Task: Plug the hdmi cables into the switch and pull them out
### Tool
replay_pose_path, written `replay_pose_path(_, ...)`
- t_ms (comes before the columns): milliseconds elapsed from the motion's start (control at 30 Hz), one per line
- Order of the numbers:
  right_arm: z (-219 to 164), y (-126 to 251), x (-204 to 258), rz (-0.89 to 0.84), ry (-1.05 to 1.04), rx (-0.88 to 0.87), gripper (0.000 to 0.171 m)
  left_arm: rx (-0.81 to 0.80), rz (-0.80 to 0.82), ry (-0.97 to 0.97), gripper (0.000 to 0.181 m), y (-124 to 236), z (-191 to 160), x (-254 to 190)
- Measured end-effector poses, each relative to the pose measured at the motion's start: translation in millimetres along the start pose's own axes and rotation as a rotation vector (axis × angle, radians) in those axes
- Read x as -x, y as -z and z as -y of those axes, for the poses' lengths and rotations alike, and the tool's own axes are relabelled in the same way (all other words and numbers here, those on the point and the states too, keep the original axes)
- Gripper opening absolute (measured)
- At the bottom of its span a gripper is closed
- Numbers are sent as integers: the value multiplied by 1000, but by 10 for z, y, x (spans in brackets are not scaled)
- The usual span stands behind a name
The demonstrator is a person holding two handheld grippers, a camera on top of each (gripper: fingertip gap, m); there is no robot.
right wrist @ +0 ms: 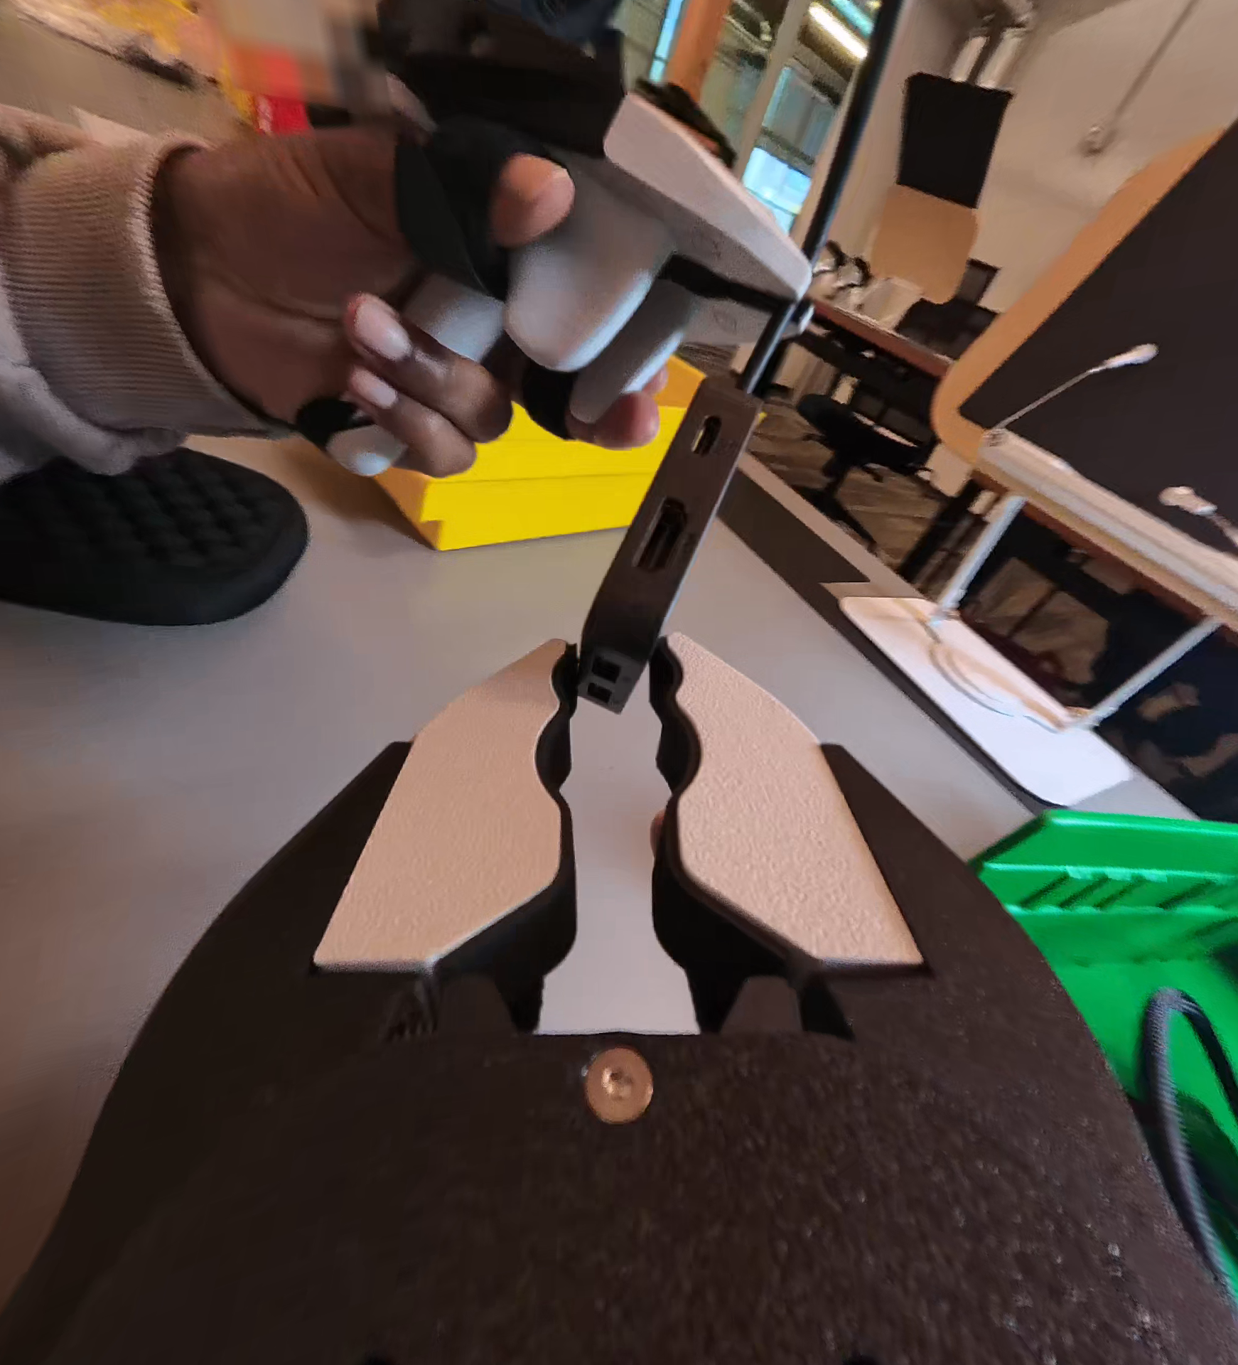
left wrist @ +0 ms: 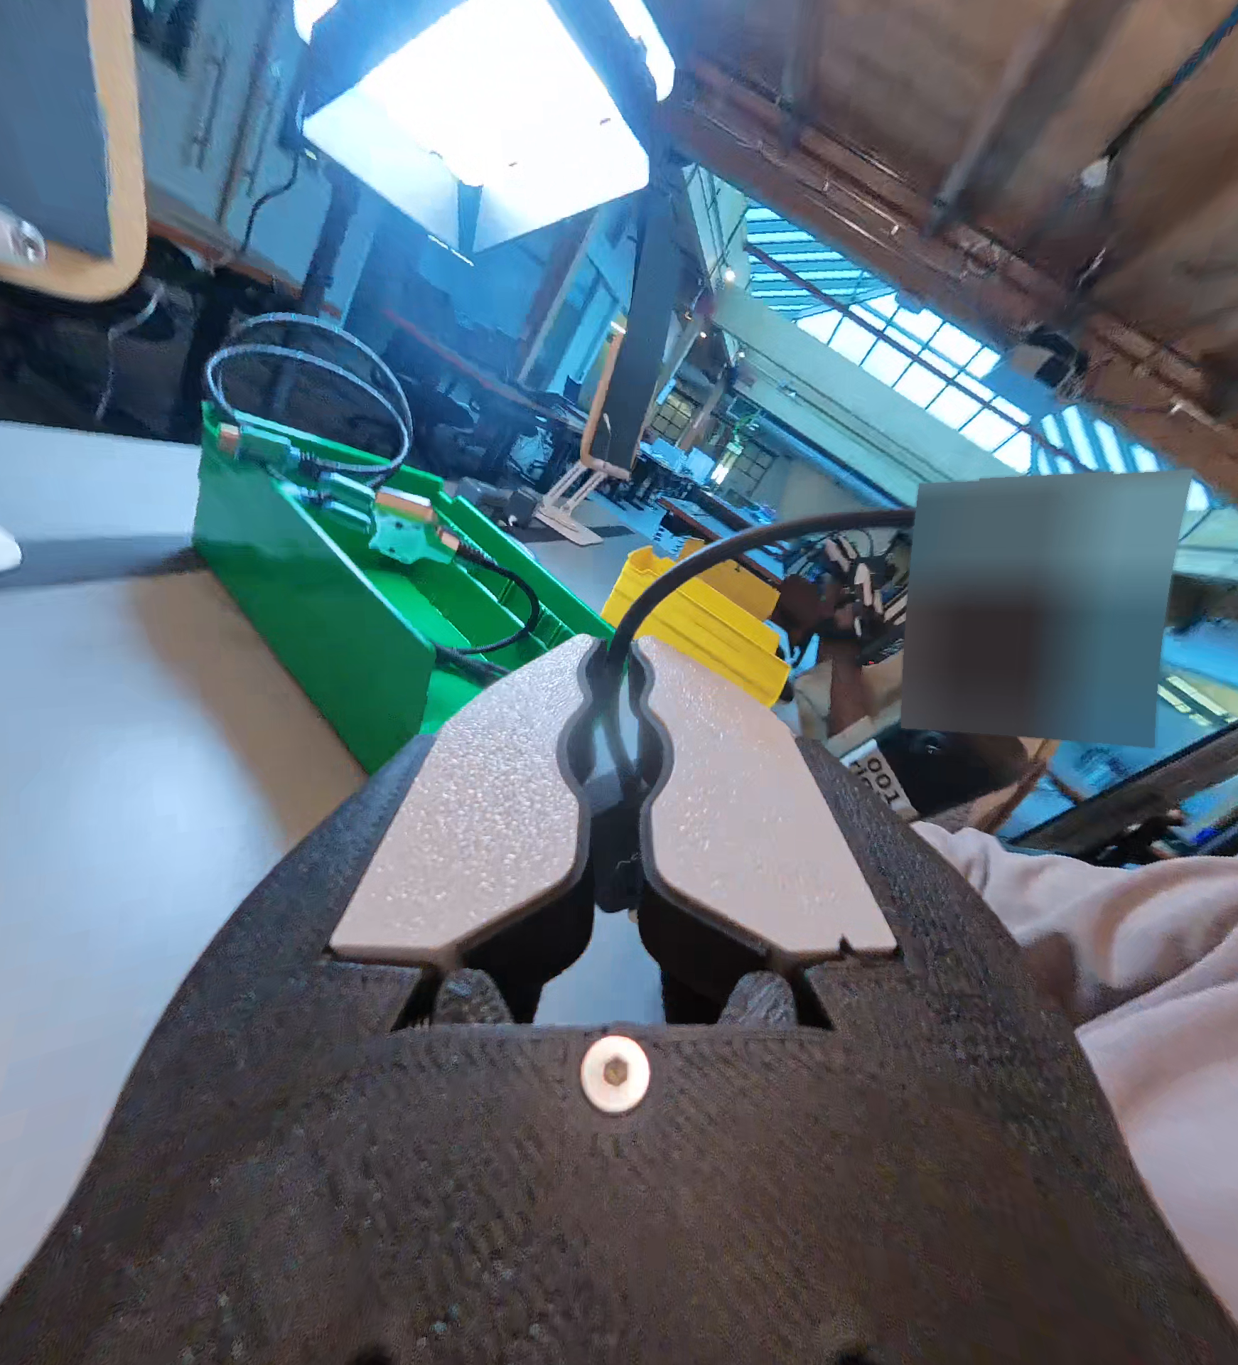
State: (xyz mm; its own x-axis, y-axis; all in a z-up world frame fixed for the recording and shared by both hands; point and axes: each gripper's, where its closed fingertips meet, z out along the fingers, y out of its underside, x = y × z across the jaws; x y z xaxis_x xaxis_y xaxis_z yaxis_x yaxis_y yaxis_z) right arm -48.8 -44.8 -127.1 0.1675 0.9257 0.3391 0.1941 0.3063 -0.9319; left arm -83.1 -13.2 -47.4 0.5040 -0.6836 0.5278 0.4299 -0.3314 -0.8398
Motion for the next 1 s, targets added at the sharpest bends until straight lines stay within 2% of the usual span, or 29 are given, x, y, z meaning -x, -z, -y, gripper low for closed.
replay_pose_path(133,43,112,11,226,-261,-55,16,94,79,-103,8,183,-167,292)
replay_pose_path(367,80,374,-108,429,-627,-144,15,174,65,-394,16,220,-360,172)
replay_pose_path(500,91,460,-222,456,-758,-156,14,170,253,-741,29,307,-235,262)
replay_pose_path(600,81,522,-324,478,-871,-175,14,131,340,-1108,32,363,-126,137)
replay_pose_path(700,8,516,-326,499,-944,-139,14,220,287,-1348,35,261,-393,-8)
replay_pose_path(800,-128,448,-191,523,-977,-32,14,361,327,-1639,39,175,-678,77)
replay_pose_path(867,-146,419,-92,557,-1008,-4,14,490,316,-1790,36,168,-898,217)
replay_pose_path(900,-147,406,-57,568,-1018,4,14,529,317,-1800,21,175,-972,288)
replay_pose_path(933,-162,391,-40,562,-1014,15,14,565,303,-1782,4,192,-1031,336)
replay_pose_path(1000,-156,380,-91,528,-993,-6,14,560,275,-1636,3,196,-1044,327)
